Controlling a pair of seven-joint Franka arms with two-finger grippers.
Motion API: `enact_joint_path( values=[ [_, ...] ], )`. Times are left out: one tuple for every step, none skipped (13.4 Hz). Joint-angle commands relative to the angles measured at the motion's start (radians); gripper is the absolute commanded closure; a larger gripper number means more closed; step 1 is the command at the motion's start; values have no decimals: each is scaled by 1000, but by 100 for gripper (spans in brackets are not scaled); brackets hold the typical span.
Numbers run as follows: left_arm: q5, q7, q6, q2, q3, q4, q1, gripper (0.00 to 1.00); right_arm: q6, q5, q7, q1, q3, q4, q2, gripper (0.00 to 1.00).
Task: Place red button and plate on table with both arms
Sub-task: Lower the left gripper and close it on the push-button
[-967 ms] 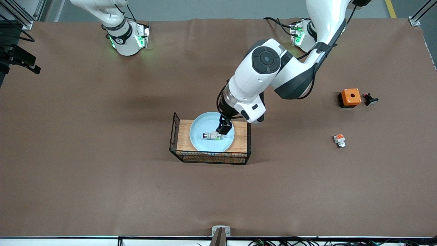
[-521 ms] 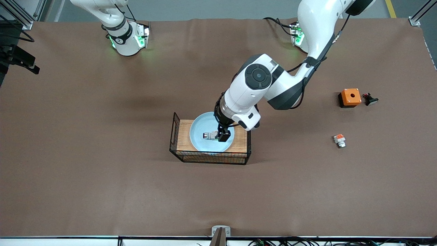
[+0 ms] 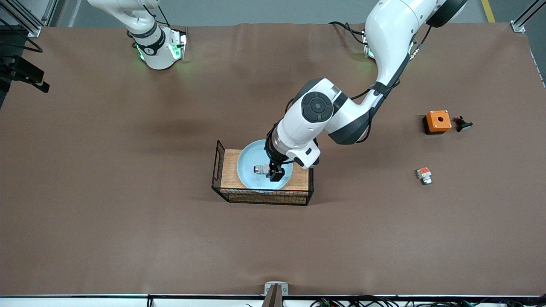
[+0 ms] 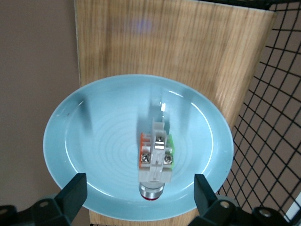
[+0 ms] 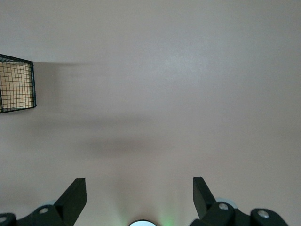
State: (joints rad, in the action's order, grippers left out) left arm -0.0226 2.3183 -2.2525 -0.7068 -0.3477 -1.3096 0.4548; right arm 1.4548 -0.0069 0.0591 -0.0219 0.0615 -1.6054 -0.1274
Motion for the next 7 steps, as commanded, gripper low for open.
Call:
enact_joint_path(
  values=[
    [18,16,-18,-25,12,32,13,0,1,-10,7,2,1,2,-11,0],
    [18,13,-19,-31,16,32,13,0,1,-13,8,2,1,5,-8,0],
    [18,12,-21,-39,16,32,15,0,-5,-18,7,0,1,24,5,0],
    [19,12,-28,-42,18,32,15,0,-8,-19,4,-3,1,25,21,0],
    [21,12,-33,-45,21,32,16,0,-8,-21,4,-6,3,28,52,0],
    [23,12,-33,-49,33,32,25,1,-7,-22,5,-6,4,29,73,0],
    [21,13,-33,-49,51,32,47,4,4,-24,7,-4,4,29,84,0]
  ],
)
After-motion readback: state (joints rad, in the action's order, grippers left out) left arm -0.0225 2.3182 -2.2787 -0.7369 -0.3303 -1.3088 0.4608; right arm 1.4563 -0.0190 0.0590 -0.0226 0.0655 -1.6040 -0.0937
